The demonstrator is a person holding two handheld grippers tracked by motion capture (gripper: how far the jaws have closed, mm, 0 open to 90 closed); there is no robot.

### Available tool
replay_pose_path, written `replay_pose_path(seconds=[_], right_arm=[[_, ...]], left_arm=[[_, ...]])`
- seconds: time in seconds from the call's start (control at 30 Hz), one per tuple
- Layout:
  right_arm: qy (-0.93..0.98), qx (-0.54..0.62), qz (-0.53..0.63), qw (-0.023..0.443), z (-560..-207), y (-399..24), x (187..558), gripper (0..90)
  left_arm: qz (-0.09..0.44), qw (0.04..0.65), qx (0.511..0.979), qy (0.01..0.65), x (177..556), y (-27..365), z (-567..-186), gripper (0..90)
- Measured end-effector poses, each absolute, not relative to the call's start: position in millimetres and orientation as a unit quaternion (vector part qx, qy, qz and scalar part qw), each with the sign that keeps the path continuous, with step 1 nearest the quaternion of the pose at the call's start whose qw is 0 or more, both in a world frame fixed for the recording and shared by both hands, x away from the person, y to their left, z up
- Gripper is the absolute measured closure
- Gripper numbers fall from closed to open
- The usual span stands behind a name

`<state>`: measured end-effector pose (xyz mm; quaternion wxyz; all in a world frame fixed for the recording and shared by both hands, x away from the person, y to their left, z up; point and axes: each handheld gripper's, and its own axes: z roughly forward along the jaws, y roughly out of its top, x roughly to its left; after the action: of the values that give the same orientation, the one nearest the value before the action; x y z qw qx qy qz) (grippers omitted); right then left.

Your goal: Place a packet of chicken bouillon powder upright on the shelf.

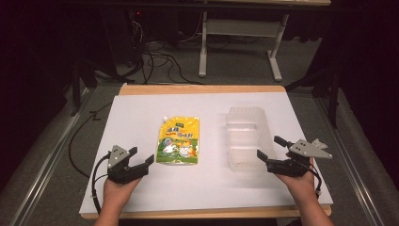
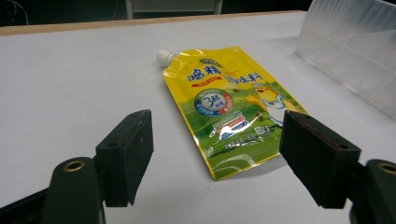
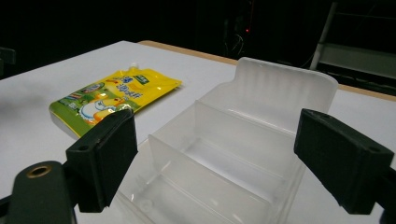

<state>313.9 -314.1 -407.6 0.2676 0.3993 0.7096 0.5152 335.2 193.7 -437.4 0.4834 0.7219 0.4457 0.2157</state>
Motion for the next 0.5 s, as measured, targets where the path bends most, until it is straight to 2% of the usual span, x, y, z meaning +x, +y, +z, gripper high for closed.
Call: replay_pose_path(seconds=[0.3, 0.5], right_arm=[[0.705, 0.409, 0.516, 0.263, -408.9, -317.7, 315.1, 14.5], [0.706, 0.412, 0.514, 0.26, -410.0, -317.8, 315.8, 15.2]], left_arm=[[0.221, 0.474, 0.731, 0.437, 334.3, 190.5, -435.9, 28.9], [0.213, 0.474, 0.733, 0.439, 335.1, 190.9, -435.8, 33.9]])
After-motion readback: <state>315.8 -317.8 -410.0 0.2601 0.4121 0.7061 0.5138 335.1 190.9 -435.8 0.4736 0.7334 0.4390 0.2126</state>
